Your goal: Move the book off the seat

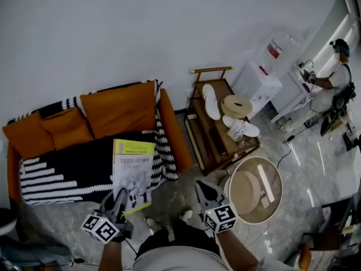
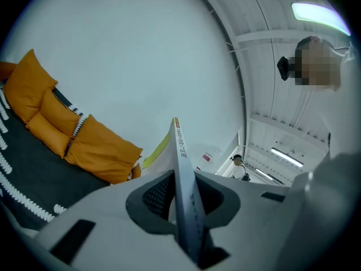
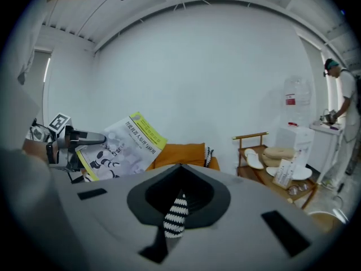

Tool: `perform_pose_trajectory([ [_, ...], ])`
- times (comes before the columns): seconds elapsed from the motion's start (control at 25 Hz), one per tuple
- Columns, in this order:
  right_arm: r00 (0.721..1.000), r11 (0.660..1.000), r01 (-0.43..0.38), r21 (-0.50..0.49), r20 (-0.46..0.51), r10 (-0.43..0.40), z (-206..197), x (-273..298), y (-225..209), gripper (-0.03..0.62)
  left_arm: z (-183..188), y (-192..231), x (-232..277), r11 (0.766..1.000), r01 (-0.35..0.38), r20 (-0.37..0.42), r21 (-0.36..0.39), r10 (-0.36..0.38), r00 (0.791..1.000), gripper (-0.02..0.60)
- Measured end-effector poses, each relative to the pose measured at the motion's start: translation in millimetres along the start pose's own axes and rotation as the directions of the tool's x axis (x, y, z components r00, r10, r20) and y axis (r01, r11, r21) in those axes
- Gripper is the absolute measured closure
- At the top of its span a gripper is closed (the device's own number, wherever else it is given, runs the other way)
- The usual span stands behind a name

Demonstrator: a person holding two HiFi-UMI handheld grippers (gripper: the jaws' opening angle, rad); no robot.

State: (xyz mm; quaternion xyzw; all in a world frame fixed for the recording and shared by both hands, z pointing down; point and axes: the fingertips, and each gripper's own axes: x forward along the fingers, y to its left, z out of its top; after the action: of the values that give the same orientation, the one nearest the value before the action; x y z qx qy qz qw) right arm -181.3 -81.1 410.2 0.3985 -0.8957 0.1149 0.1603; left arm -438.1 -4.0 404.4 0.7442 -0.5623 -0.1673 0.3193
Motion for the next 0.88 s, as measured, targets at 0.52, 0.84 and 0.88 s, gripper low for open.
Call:
perform_pose_trajectory([
  [0.52,0.872,0.854,0.466,0.232,0.045,-0.488,-67,-219,-223,0.572,-121,-213,180,0.91,0.414,-0.299,-0.014,-0.398,0.867,0.503],
  [0.84,0.713,0.691,0.651,0.316,0.06,-0.699,-117,-388,-341,0.572,-233,-367,237,0.816,0.566,-0.417,-0.117,-0.558,0.717,0.503],
  [0.88,0.691,0.669,0.668,0.326,0.061,-0.72,-123,-406,-350,0.572,-247,-381,241,0.806,0.577,-0.433,-0.135,-0.572,0.697,0.503],
])
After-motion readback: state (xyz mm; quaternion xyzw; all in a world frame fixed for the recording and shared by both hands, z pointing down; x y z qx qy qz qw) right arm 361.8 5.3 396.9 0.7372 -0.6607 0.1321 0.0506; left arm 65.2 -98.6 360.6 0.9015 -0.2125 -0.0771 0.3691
